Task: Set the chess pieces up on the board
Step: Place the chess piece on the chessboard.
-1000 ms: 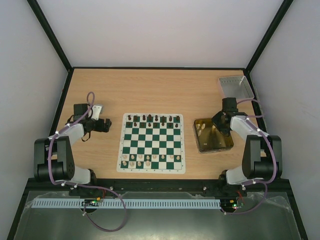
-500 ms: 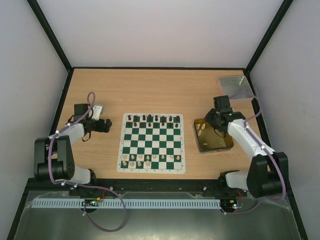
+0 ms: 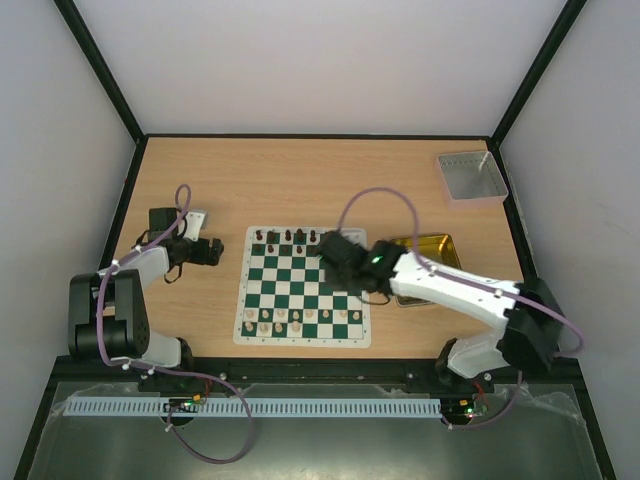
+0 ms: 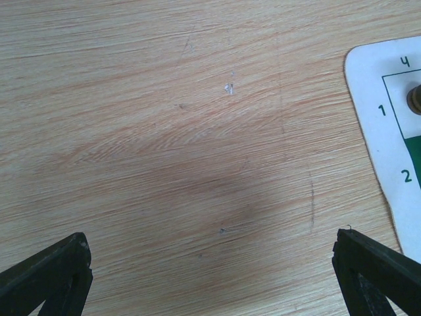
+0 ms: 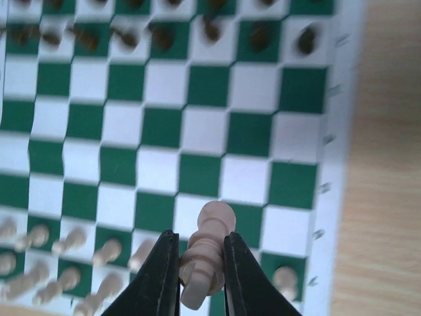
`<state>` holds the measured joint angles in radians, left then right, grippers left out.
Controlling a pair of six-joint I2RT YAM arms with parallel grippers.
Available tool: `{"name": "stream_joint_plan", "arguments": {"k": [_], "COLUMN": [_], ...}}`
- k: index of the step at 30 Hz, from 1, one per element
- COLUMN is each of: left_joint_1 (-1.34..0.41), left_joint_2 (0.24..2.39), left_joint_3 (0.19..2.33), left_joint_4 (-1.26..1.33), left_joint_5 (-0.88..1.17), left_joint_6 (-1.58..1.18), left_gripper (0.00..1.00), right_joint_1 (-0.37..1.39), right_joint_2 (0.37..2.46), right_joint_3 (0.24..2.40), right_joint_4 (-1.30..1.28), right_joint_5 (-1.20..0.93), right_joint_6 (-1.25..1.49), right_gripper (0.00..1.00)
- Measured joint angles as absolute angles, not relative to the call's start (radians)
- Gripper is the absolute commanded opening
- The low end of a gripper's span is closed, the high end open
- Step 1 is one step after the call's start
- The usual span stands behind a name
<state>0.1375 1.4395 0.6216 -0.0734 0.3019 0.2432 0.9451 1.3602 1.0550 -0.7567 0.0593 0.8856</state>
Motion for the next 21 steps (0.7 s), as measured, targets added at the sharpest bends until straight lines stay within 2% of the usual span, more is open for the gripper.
{"name": "stream_joint_plan", "arguments": {"k": [7, 21], "left_joint_1": [0.138, 0.138], "left_joint_2": [1.439, 1.439], "left_joint_3": [0.622, 0.622], "left_joint_4": [-0.073, -0.073], "left_joint_5": [0.296, 0.295], "left_joint_6": [0.243, 0.243], "left_gripper": [0.99, 0.99], "right_joint_1": [1.191, 1.266], "right_joint_2": [1.57, 1.687], "right_joint_3": [1.11, 1.134], "right_joint_4": [-0.76, -0.727], "right_joint_5": [0.079, 0.066], "right_joint_6": [0.957, 0.997], "right_gripper": [0.1, 0.1]}}
